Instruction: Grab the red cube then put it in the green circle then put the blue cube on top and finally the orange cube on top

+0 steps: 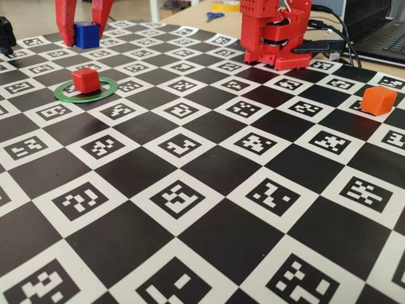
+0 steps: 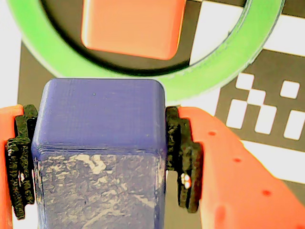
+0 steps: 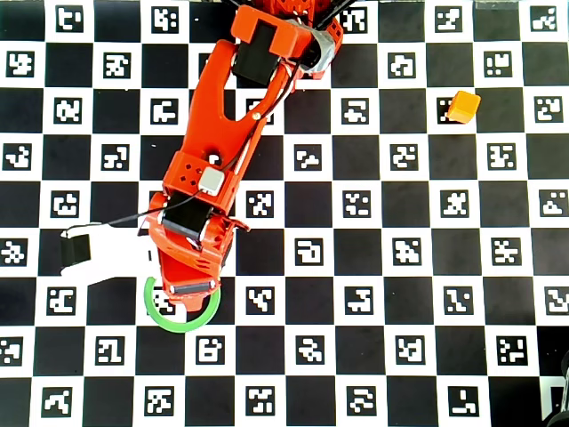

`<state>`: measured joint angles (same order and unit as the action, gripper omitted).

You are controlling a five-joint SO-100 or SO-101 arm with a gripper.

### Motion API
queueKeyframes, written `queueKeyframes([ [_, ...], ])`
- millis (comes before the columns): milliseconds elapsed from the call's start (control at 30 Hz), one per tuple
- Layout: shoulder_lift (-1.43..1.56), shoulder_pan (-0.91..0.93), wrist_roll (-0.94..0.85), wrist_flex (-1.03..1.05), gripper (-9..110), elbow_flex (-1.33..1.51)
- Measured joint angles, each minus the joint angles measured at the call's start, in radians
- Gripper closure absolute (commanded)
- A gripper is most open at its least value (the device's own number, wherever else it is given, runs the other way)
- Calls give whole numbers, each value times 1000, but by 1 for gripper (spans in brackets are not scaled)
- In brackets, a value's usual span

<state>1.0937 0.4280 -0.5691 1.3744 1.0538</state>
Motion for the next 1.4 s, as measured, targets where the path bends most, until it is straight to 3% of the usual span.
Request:
queueKeyframes([
  [1133,-54,43,31,-161,97,112],
  [1400,-54,43,48,-163,85,123],
])
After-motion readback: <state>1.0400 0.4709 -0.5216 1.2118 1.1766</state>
